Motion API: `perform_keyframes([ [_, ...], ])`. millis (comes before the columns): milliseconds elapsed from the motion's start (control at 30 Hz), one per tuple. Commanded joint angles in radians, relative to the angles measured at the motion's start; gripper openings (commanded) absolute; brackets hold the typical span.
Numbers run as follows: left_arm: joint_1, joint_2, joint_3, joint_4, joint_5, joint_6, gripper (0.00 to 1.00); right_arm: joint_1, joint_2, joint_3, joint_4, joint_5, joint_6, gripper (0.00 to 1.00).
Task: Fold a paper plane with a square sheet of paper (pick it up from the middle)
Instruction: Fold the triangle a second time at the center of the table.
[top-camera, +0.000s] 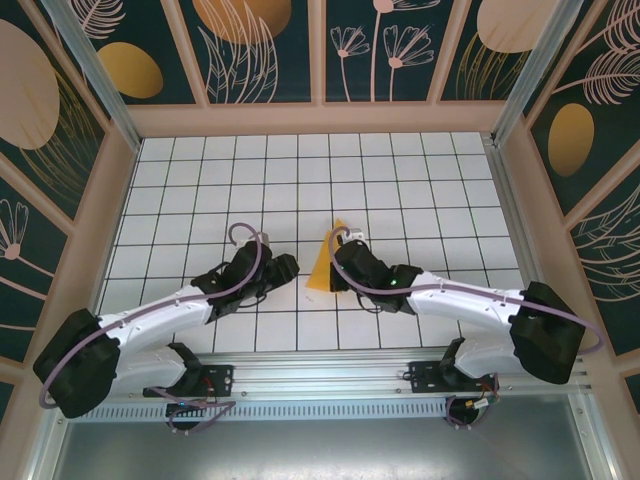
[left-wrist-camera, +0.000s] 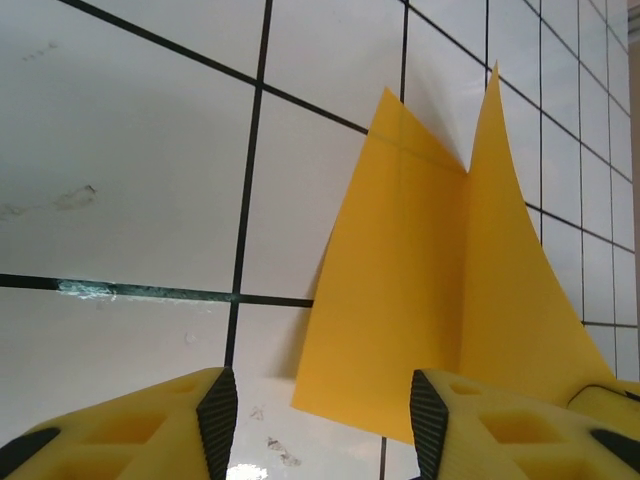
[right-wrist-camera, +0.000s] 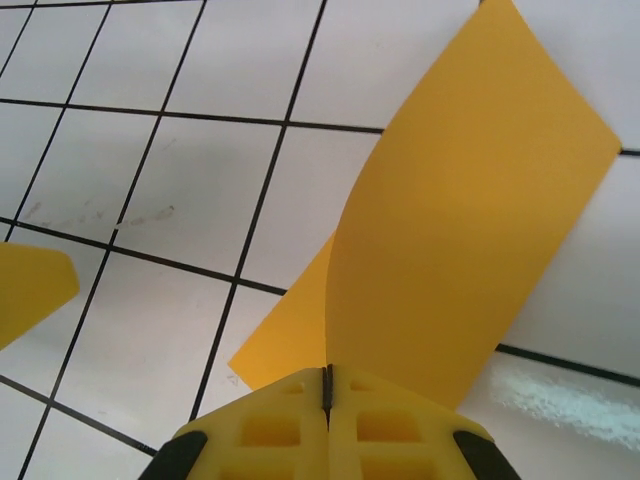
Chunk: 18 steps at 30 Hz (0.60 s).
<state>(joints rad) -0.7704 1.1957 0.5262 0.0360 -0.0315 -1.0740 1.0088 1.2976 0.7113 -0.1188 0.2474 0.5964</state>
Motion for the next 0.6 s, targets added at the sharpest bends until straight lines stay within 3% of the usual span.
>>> perform_keyframes([
  [0,0.005,0.05,0.022,0.07,0.074,0.026,0.49,0.003,-0.016,-0.077,0.016,-0.074,0.073,0.01],
  [333,0.002,0.204,0.043,0.238,0.266,0.011,0.31,0.002,0.007,-0.081,0.081,-0.169,0.035,0.01],
  [567,-0.007,0.247,0.036,0.25,0.269,-0.03,0.21,-0.001,0.019,-0.086,0.169,-0.181,0.085,0.01],
])
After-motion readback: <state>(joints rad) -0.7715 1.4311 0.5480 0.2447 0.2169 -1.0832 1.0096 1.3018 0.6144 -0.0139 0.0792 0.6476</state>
